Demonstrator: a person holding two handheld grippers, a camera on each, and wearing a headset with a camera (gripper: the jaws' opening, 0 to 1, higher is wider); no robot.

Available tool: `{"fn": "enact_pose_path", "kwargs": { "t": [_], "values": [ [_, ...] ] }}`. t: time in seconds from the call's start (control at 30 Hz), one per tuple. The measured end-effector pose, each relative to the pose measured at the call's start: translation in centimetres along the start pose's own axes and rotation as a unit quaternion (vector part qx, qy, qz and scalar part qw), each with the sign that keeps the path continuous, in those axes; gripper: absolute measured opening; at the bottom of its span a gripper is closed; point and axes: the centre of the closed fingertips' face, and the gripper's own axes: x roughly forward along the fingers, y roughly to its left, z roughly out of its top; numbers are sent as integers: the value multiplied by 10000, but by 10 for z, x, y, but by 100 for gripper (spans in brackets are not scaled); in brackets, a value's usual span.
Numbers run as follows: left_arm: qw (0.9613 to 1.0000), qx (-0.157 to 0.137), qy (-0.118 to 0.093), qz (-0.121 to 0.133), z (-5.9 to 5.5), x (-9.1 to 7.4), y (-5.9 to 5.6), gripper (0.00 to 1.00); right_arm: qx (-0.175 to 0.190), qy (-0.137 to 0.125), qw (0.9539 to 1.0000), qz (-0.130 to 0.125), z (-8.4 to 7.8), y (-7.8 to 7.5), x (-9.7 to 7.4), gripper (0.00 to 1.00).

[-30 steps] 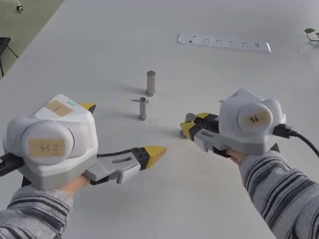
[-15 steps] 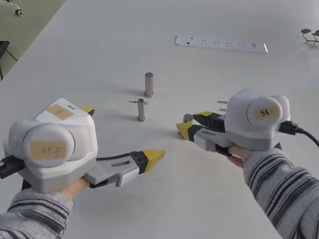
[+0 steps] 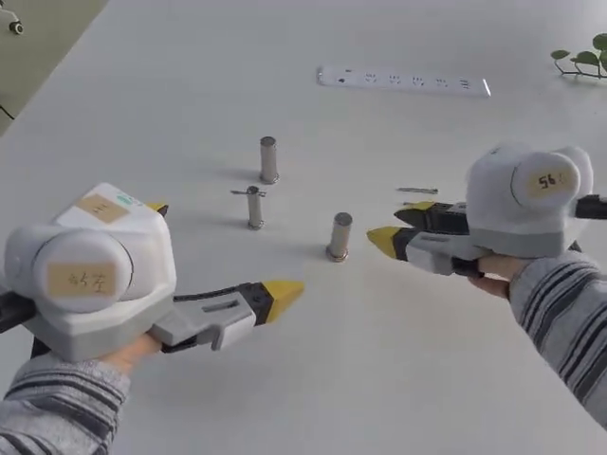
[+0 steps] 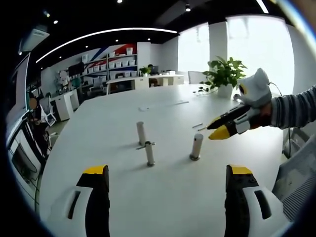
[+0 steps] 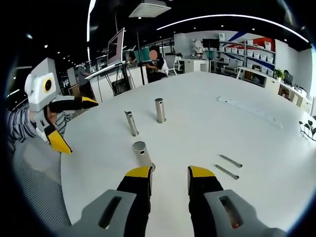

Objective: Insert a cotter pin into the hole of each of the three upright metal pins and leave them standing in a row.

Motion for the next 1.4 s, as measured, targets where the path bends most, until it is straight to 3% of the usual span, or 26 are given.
{"fn": "enact_pose_path", "kwargs": {
  "t": [0.17,0.27,0.43,0.53,0.63,0.73,0.9,1.17,1.4],
  "values": [
    [10000,-4,23,-55,-1,2,-3,98,-112,295,9995,69,-4,-16,-1,25],
    [10000,-25,14,-80,-1,3,-3,98,-279,511,9983,9,-6,-35,2,24],
    [9999,-27,56,-78,-3,4,-2,98,-527,804,9954,22,-5,-49,6,23],
    [9999,-52,61,-78,-4,4,-1,98,-765,1037,9916,67,-8,-56,8,22],
    [9999,-50,74,-72,-4,4,0,97,-800,1200,9895,96,-10,-61,11,21],
    [9999,-49,87,-87,-5,3,-1,97,-899,1506,9845,95,-16,-70,12,21],
    [9999,-62,97,-76,-5,4,1,96,-1026,1711,9798,116,-17,-80,15,20],
    [9999,-61,128,-77,-7,5,3,95,-1194,2186,9682,235,-28,-91,16,18],
    [9997,-46,153,-160,-9,5,-1,92,-1195,2402,9629,292,-35,-95,15,14]
  ]
}}
